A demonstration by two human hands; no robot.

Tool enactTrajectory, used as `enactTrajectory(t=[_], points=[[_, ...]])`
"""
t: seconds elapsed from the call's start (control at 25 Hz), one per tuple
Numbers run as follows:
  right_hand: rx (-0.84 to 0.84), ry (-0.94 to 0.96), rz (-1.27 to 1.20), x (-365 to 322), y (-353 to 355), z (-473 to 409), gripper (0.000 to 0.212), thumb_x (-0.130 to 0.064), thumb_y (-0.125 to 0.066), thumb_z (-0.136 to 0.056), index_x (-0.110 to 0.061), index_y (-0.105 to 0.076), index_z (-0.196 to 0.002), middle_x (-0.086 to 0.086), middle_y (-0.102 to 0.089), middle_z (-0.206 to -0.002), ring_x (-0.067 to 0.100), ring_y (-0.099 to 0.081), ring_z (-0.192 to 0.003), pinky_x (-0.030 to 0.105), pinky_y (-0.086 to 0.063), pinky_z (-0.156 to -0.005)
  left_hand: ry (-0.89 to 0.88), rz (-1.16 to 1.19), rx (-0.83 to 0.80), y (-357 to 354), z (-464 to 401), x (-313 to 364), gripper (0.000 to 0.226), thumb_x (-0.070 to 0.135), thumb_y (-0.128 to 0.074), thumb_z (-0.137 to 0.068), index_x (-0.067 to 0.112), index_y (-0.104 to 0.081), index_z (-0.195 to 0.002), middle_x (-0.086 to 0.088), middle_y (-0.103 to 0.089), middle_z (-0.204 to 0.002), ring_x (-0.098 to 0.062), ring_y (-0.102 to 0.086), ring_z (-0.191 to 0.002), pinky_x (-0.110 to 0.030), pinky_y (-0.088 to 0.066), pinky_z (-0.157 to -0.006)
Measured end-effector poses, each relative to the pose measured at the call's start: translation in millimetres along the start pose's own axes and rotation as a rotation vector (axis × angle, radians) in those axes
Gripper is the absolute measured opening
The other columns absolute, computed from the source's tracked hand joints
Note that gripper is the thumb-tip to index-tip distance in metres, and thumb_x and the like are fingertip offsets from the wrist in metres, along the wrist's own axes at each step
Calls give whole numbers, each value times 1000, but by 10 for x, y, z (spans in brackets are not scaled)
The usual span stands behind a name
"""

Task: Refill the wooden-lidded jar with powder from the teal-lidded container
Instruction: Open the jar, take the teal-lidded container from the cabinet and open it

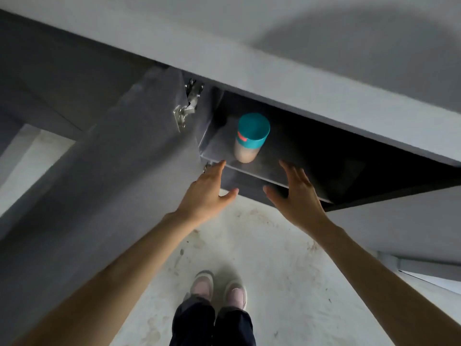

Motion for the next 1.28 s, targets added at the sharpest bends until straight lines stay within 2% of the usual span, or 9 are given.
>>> enactTrajectory(t=[0.12, 0.28, 0.4, 0.6, 0.8, 0.96, 1.04, 1.12, 1.28], points=[[-19, 14, -9, 91, -219, -301, 69, -35, -55, -85, -15, -20, -140, 8, -29, -146, 25, -32, -131, 35, -30, -104, 7, 74, 15, -181, -379, -173, 70, 29, -59, -84, 8, -21, -139, -11, -32, -146, -24, -36, -130, -40, -34, -107], [8, 44, 4, 115, -346, -707, 76, -33, -60, -81, -15, -17, -141, 11, -29, -144, 27, -32, -130, 36, -33, -100, -7, 147, 46, -307, -822, -308, 76, 25, -61, -82, 8, -15, -140, -9, -27, -149, -21, -32, -133, -25, -28, -103], [21, 67, -9, 58, -353, -972, 85, -29, -65, -78, -18, -10, -142, 13, -31, -142, 28, -32, -129, 36, -33, -100, -10, 181, 34, -360, -1086, -361, 83, 20, -64, -80, 7, -9, -141, -9, -23, -150, -21, -30, -133, -22, -26, -103], [94, 56, -93, 37, -302, -1352, 88, -23, -69, -75, -15, -11, -142, 8, -30, -146, 25, -35, -129, 28, -32, -99, -96, 274, -14, -463, -1429, -304, 79, 10, -71, -72, 12, -24, -136, -8, -43, -137, -22, -45, -120, -28, -39, -95], [162, 37, -161, 113, -309, -1378, 88, -27, -72, -72, -20, -17, -141, 6, -37, -142, 26, -42, -124, 34, -37, -99, -152, 281, 10, -462, -1497, -331, 81, 10, -71, -71, 14, -24, -137, -10, -44, -137, -26, -48, -120, -43, -44, -99], [208, 43, -188, 142, -295, -1250, 87, -29, -74, -70, -19, -23, -139, 5, -40, -139, 22, -44, -122, 31, -38, -96, -139, 317, 14, -497, -1391, -336, 71, 9, -68, -75, 13, -30, -135, -11, -50, -133, -28, -51, -117, -39, -44, -99], [216, 42, -185, 157, -303, -1111, 85, -30, -74, -69, -19, -26, -138, 5, -42, -137, 19, -43, -122, 29, -37, -95, -165, 331, 31, -510, -1260, -312, 65, 15, -67, -73, 9, -37, -131, -13, -53, -129, -27, -51, -117, -39, -45, -98], [226, 42, -212, 149, -303, -936, 84, -30, -75, -68, -19, -28, -137, 5, -45, -135, 17, -44, -120, 28, -37, -94, -171, 334, 49, -525, -1077, -305, 65, 24, -65, -70, 9, -40, -129, -15, -54, -123, -26, -53, -112, -29, -45, -93], [217, 27, -346, 76, -198, -460, 85, -29, -77, -64, -25, -31, -135, -9, -47, -122, -3, -45, -103, 18, -38, -90, -160, 402, 97, -445, -560, -164, 79, 53, -54, -61, 22, -35, -131, -5, -46, -118, -13, -48, -112, -16, -43, -90]])
Point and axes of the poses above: each hand's wrist, its own z-axis away from the middle knuckle, its own y-axis out of the back of the hand, x = y × z, the point moved 10 cm from there along -z, towards the middle knuckle
